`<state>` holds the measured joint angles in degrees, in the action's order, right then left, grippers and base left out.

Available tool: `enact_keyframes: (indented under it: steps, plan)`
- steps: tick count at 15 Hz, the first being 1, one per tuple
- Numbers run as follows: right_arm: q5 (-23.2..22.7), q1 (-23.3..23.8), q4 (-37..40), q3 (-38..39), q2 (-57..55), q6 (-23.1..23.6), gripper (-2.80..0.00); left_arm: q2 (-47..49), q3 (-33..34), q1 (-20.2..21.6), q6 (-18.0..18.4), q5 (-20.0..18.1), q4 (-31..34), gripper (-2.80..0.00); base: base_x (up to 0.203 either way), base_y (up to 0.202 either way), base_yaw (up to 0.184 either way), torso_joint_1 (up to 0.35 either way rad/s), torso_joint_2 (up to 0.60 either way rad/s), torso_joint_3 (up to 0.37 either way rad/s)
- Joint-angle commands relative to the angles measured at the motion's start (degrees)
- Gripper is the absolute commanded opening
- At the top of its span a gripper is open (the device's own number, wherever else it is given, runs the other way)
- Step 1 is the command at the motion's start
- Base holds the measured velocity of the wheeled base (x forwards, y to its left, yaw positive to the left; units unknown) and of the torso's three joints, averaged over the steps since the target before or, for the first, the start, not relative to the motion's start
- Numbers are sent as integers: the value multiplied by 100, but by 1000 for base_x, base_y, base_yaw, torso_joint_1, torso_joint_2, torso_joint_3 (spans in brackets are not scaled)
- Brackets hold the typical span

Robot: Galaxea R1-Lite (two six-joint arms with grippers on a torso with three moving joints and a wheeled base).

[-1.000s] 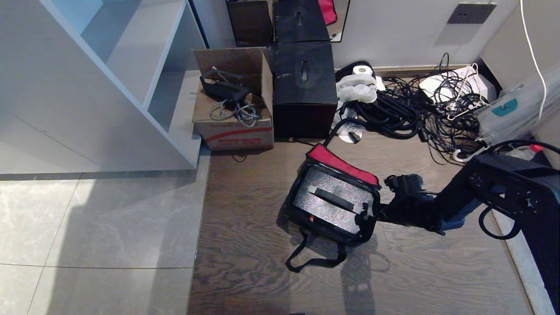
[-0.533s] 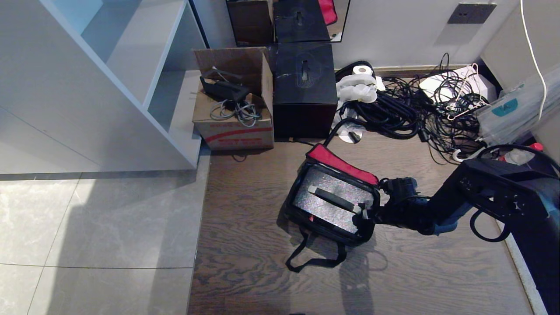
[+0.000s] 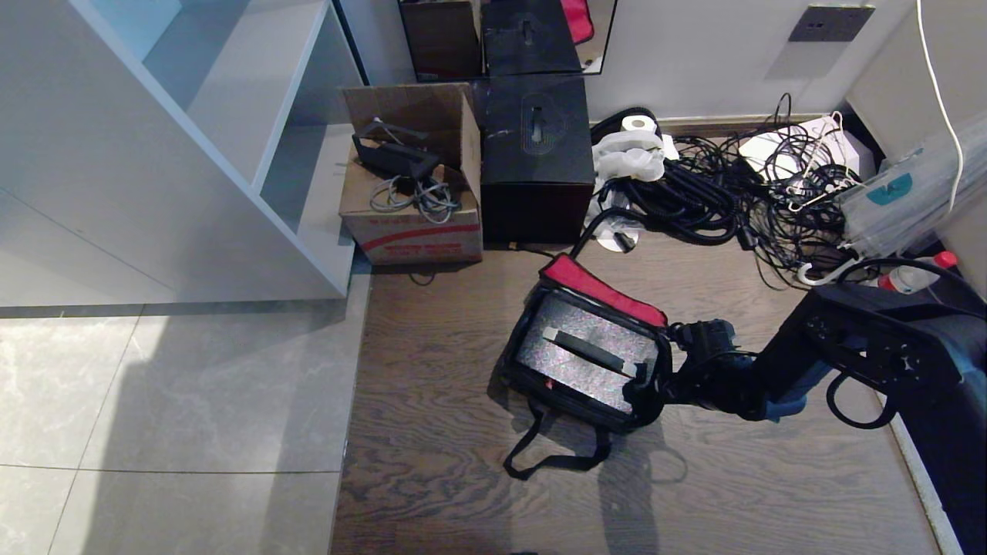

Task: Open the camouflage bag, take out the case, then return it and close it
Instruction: Grip the handle

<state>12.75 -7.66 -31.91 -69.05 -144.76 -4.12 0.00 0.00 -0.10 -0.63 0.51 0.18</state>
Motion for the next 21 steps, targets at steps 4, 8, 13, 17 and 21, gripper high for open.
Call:
enact_keyframes:
  steps: [4, 8, 13, 17, 21]
  plan:
    - [115, -43, -55, -11, -8, 61, -280, 0, 0, 1, -7, 2, -1, -280, 0, 0, 0, 0, 0, 0]
    - [174, 129, -99, 14, 68, 361, -280, 0, 0, 1, 2, 2, -1, -280, 0, 0, 0, 0, 0, 0]
    - [140, 644, -62, 140, 220, 1030, -280, 0, 0, 1, -7, 2, -1, -280, 0, 0, 0, 0, 0, 0]
    - [131, 836, 59, 211, 308, 1154, -280, 0, 0, 1, 1, 2, -1, -280, 0, 0, 0, 0, 0, 0]
    - [139, 941, 168, 471, 441, 1168, -280, 0, 0, 1, -7, 2, -1, -280, 0, 0, 0, 0, 0, 0]
